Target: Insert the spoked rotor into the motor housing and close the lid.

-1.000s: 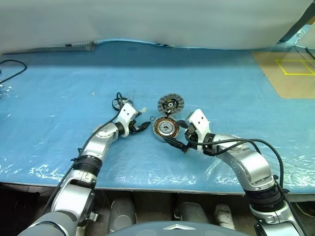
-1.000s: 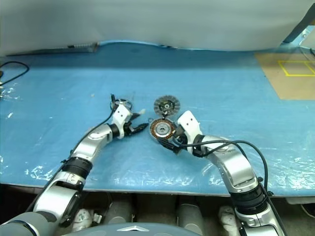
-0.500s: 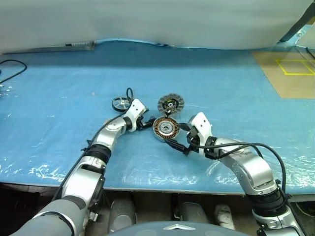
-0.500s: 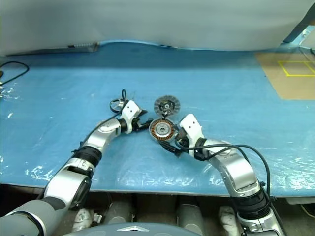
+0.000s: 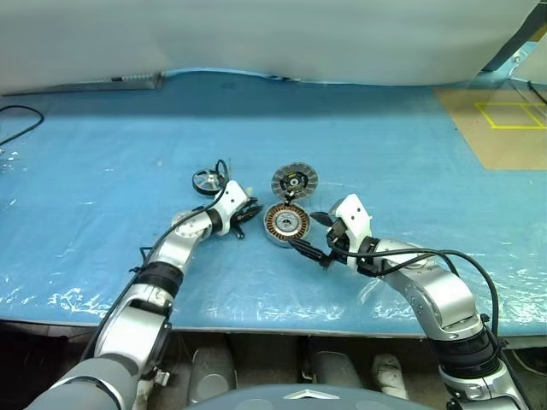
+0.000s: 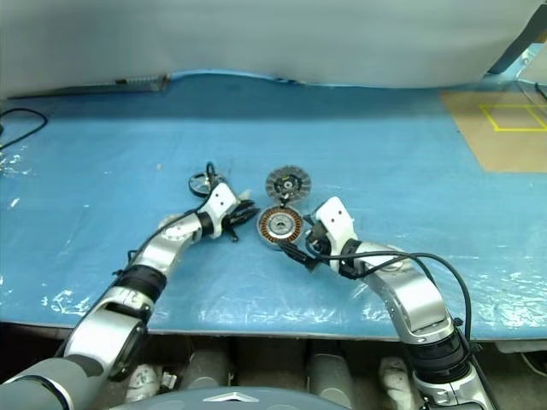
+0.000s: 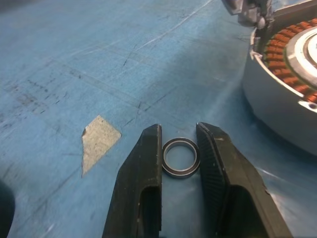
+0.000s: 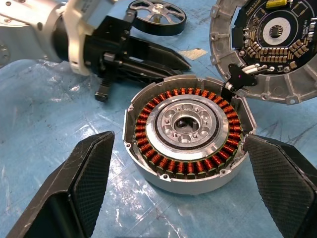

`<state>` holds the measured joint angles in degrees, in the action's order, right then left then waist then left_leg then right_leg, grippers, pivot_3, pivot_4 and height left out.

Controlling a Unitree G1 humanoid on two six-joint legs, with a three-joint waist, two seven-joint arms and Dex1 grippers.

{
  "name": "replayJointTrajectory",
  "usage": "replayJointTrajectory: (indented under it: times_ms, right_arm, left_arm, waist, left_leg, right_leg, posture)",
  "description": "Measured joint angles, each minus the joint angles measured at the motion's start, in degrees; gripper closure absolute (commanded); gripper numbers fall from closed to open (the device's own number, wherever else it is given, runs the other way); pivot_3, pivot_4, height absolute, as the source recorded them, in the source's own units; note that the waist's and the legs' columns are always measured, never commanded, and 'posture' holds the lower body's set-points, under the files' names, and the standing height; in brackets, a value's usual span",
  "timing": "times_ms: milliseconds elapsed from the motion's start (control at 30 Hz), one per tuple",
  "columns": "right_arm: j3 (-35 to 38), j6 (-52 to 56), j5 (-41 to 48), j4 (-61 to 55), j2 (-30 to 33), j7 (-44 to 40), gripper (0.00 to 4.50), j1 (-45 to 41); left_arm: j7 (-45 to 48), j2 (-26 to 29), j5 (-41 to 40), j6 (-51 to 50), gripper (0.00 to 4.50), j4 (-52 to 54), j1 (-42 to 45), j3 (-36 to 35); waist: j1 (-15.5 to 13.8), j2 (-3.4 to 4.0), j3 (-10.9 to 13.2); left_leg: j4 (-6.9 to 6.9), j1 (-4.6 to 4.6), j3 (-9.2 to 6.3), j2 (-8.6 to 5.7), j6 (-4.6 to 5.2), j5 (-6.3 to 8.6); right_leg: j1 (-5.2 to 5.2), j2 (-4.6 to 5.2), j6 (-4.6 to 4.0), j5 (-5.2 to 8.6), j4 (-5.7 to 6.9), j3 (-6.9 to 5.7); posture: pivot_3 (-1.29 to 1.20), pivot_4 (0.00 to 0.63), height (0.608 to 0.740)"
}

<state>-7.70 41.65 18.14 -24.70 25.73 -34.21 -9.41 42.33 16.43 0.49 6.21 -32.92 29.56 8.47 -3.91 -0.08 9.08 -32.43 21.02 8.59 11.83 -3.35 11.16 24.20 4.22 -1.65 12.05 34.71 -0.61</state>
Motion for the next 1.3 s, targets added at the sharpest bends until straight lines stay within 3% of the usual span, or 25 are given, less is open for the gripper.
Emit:
replayJointTrajectory:
  times_ms: [200,467,767,1300]
  right_arm:
    - [0.26,-10.37,-1.6,1.11,0.22,-0.96,0.03,4.09]
    - [0.4,-23.84,-2.27,7.88,-2.28,-3.46,0.03,8.07]
    - [0.21,-27.15,-4.74,10.33,-0.31,-5.06,0.03,8.72]
    - [0.24,-25.73,-5.58,10.3,-0.21,-3.24,0.03,10.1]
  left_arm:
    - [3.69,5.09,-5.75,-15.33,3.81,19.89,-9.1,-1.32]
    - [9.27,7.13,-11.91,-26.1,3.81,32.48,-4.36,-0.83]
    - [12.88,3.38,-10.09,-24.78,3.81,24.69,4.31,6.6]
    - [16.16,0.46,-5.74,-17.05,3.81,13.99,6.45,10.14]
  waist:
    - [-0.08,-0.02,0.03]
    - [-0.03,-0.06,0.06]
    - [0.0,-0.07,0.07]
    - [-0.13,-0.08,0.08]
  left_leg:
    - [0.09,0.11,0.03,0.02,0.01,0.01]
    - [0.12,0.16,0.05,-0.02,0.03,0.02]
    - [0.13,0.17,0.05,-0.03,0.02,0.01]
    - [0.11,0.18,0.04,-0.03,0.03,0.01]
  right_leg:
    - [0.12,0.0,-0.01,0.08,-0.04,-0.03]
    - [0.13,0.04,0.03,0.12,-0.1,-0.04]
    - [0.13,0.01,0.03,0.12,-0.1,-0.04]
    - [0.12,0.03,0.03,0.12,-0.09,-0.05]
  posture:
    - [0.0,0.15,0.74]
    - [0.0,0.15,0.74]
    - [0.0,0.15,0.74]
    - [0.0,0.15,0.74]
